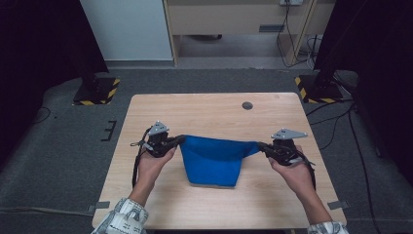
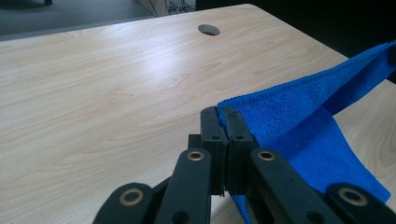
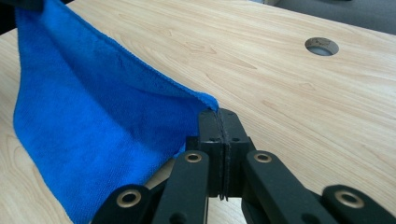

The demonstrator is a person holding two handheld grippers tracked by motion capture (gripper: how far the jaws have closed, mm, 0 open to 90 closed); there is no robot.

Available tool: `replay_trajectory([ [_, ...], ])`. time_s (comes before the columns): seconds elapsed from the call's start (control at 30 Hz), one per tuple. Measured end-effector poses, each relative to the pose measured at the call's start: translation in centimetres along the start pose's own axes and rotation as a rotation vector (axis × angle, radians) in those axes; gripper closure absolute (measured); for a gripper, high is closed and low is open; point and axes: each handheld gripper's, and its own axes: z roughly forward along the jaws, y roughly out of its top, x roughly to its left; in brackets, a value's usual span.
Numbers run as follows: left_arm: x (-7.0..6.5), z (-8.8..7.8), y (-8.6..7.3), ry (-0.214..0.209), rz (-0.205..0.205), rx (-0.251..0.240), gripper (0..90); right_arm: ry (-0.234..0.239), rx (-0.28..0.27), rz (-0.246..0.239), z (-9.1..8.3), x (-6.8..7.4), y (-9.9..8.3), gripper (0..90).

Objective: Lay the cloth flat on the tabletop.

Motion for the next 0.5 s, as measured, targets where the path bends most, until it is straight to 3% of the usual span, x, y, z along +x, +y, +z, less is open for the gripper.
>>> replay_trajectory([
  [0.5, -1.3, -1.2, 1.9, -0.002, 0.036, -0.030, 88.9, 0.005, -0.070, 0.004, -2.3, -0.5, 1.4, 89.7],
])
